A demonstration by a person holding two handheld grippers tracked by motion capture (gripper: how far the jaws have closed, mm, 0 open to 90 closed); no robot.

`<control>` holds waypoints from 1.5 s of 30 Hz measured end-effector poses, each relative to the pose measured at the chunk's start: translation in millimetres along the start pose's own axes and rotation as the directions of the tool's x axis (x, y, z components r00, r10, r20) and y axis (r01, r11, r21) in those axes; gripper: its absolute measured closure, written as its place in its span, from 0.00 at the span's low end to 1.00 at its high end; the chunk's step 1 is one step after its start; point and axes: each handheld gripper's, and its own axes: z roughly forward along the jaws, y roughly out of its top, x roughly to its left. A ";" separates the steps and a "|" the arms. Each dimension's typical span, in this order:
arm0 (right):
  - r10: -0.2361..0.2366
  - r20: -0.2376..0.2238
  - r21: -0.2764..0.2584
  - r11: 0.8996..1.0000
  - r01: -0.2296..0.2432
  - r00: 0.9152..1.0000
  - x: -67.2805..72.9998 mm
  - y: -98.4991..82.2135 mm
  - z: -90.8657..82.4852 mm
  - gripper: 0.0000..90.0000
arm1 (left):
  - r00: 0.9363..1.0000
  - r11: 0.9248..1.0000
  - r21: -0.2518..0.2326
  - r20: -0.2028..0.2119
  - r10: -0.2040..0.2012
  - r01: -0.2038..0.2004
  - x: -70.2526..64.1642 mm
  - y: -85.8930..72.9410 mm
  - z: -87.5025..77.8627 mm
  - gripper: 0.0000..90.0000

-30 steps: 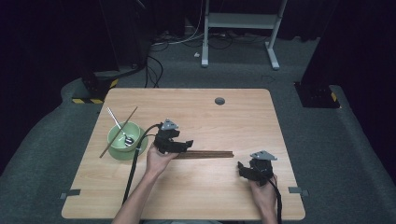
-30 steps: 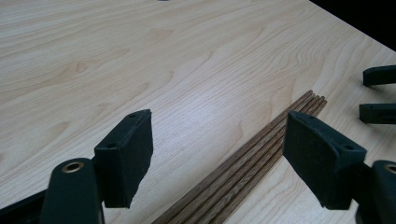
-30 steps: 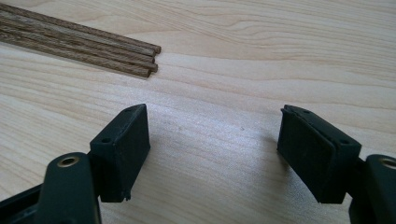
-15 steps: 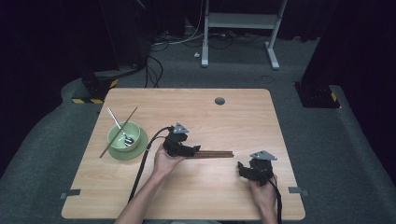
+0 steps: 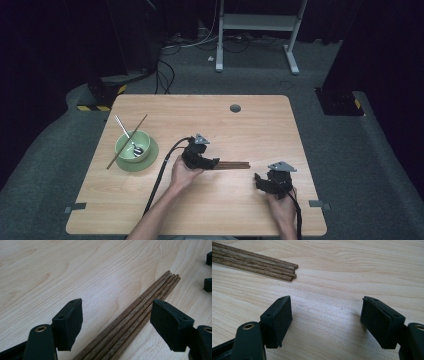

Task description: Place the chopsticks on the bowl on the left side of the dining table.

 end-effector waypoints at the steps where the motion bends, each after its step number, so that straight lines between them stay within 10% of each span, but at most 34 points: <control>1: 0.000 0.000 0.000 1.000 0.000 1.000 0.0 0.0 0.0 0.27 | 1.000 1.000 0.002 -0.002 -0.001 0.001 -0.3 0.1 1.5 0.29; 45: -0.001 0.000 0.000 1.000 0.001 1.000 0.0 0.0 0.0 0.28 | 0.997 0.999 0.046 -0.070 -0.017 0.020 5.8 -4.5 27.8 0.35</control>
